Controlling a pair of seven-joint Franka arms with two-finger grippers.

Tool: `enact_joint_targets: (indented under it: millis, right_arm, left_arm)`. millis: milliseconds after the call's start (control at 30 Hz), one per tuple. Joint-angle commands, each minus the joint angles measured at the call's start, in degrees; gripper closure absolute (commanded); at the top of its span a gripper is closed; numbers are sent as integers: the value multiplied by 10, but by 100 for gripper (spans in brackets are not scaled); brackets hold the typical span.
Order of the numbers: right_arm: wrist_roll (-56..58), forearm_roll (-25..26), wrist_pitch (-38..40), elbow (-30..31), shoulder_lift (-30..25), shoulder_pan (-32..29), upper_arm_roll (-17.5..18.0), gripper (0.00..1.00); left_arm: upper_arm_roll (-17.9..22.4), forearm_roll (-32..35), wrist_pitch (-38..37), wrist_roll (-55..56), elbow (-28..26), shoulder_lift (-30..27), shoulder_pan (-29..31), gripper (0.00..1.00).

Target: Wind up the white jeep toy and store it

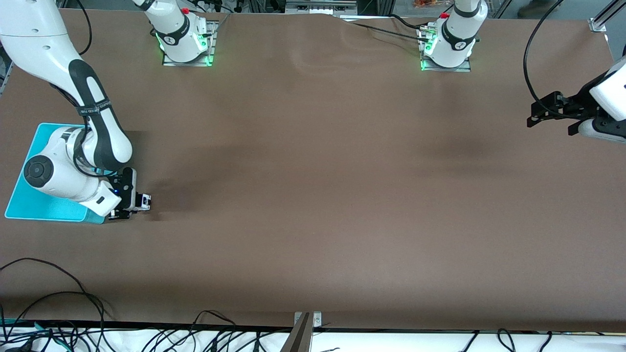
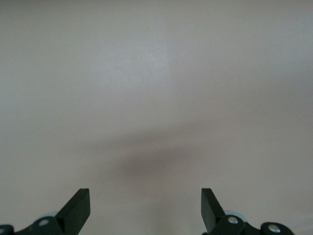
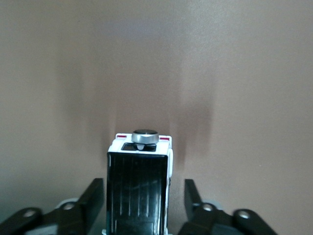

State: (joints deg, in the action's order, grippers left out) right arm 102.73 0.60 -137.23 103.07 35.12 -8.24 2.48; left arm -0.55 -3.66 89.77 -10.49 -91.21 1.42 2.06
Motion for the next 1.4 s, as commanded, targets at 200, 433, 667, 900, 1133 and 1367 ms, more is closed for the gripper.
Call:
enact_joint_targets:
  millis: [200,433,667,900,1133,1367]
  right_arm:
    - [8,-9,-1,10,-14,-1,9,80]
    - [-4,-9,37,-2,-37,0,26,80]
    - [-14,-10,75,-23,-65,0,37,80]
    - [-46,-10,173,-81,-86,0,38,80]
    - [-50,-10,260,-107,-121,-5,29,80]
    - [-37,-10,325,-96,-163,-5,-16,80]
  left_arm:
    - [1,10,-13,-3,32,10,0,0]
    - [2,9,-13,-3,33,10,3,0]
    - [2,9,-13,-3,34,10,4,0]
    - [2,9,-13,-3,34,10,4,0]
    - [1,9,-13,-3,35,8,3,0]
    - [3,8,-13,-3,47,10,6,0]
